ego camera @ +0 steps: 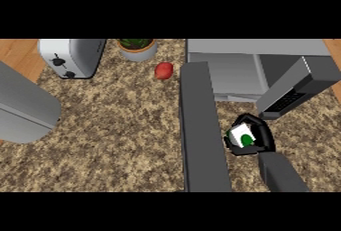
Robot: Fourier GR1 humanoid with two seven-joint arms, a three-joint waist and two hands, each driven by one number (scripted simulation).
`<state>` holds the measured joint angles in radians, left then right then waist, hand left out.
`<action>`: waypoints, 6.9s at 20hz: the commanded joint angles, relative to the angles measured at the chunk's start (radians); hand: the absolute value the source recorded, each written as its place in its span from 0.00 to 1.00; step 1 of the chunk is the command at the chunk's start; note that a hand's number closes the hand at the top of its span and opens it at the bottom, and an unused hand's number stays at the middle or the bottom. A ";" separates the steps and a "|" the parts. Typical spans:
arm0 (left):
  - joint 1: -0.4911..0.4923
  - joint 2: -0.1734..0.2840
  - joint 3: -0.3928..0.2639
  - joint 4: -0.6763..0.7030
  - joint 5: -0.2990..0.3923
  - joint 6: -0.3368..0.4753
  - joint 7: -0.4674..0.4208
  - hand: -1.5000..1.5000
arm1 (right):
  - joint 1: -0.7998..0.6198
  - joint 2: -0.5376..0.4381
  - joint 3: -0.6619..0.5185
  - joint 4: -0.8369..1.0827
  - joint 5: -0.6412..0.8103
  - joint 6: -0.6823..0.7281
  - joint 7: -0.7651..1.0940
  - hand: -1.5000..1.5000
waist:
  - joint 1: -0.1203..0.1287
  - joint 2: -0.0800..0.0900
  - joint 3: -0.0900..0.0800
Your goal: Pick up the milk, place it into the microwave and close the microwave
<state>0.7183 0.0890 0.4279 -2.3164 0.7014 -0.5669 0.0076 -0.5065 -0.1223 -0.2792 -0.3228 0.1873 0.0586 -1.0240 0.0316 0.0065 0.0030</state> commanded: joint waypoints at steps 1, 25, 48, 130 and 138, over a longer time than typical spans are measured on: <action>0.021 -0.006 0.022 -0.072 0.074 -0.017 0.005 0.00 | -0.045 -0.003 -0.015 0.035 0.004 -0.065 -0.073 1.00 | 0.005 0.001 0.000; -0.167 0.059 0.027 0.055 0.053 -0.019 0.027 0.00 | -0.451 -0.177 -0.018 0.183 0.071 -0.261 0.248 1.00 | 0.078 0.038 0.001; -0.261 0.119 0.017 0.069 0.065 -0.006 0.060 0.00 | -0.517 -0.301 -0.051 0.225 0.073 -0.398 0.333 1.00 | 0.153 0.086 0.008; -0.501 -0.087 -0.403 0.490 -0.613 -0.162 -0.083 0.00 | -0.287 -0.016 -0.137 0.178 -0.046 0.207 0.124 0.00 | -0.051 -0.009 -0.004; -0.531 -0.088 -0.449 0.589 -0.730 -0.138 -0.182 1.00 | -0.065 0.011 -0.065 0.063 -0.022 0.155 0.096 0.00 | -0.079 -0.022 -0.006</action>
<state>0.2422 0.0139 -0.0046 -1.8121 0.0392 -0.7388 -0.1214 -0.6737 -0.0989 -0.3683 -0.2151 0.1578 0.2061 -0.8982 -0.0262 -0.0100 -0.0018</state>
